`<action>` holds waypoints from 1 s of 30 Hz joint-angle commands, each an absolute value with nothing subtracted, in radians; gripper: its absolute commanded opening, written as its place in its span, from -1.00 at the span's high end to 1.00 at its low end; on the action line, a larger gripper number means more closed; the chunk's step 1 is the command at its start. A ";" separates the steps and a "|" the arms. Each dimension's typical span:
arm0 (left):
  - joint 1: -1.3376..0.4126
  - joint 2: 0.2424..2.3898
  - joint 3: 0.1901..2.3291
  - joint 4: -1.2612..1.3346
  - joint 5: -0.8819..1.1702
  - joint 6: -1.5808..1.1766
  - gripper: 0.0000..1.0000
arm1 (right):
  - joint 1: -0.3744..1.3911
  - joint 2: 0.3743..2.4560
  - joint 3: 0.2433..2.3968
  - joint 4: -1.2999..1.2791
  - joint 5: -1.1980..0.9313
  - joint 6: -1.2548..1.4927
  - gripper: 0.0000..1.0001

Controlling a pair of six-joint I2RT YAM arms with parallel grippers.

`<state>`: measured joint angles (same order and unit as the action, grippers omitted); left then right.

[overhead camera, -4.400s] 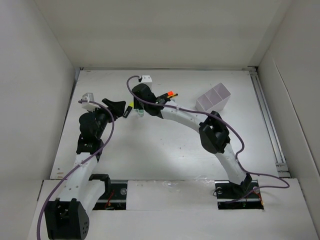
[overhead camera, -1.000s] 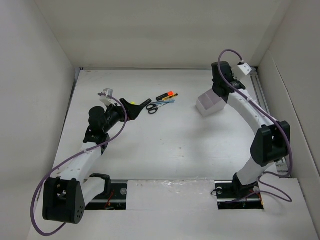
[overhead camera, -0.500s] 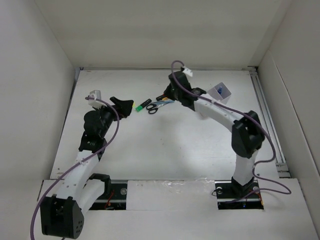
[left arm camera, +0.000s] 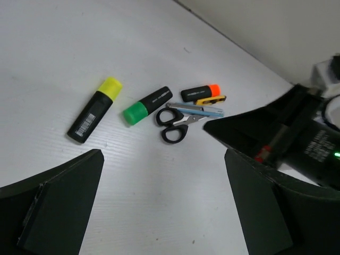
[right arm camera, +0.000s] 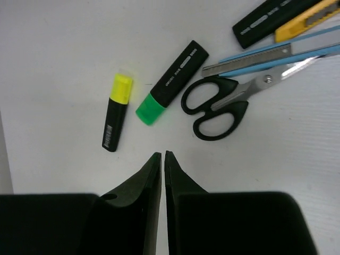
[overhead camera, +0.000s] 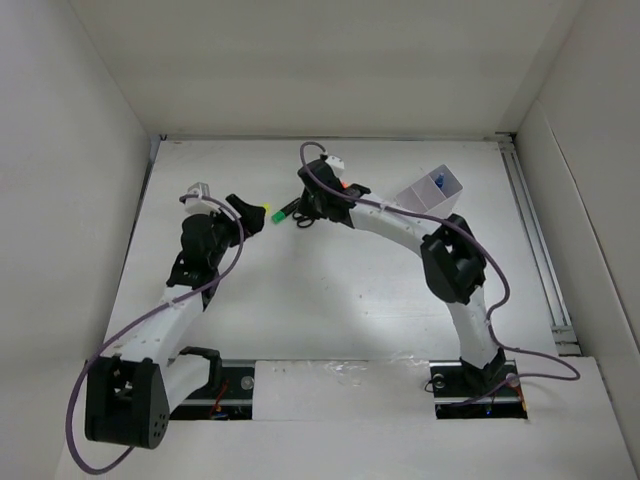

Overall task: Sort the stationery into containers
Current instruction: Pick up the pen from the center of the board.

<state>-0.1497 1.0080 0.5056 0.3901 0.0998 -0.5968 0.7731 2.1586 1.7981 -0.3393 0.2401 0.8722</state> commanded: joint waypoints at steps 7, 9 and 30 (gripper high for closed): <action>-0.153 1.186 0.630 0.434 0.095 -0.505 0.16 | 0.716 1.804 1.444 -0.223 0.316 0.919 0.46; -0.211 1.254 0.705 0.341 -0.089 -0.445 0.23 | 0.707 1.735 1.385 -0.213 0.316 0.928 0.46; -0.374 1.661 0.982 0.202 -0.215 -0.279 0.42 | 0.591 1.456 1.091 -0.149 0.129 0.934 0.38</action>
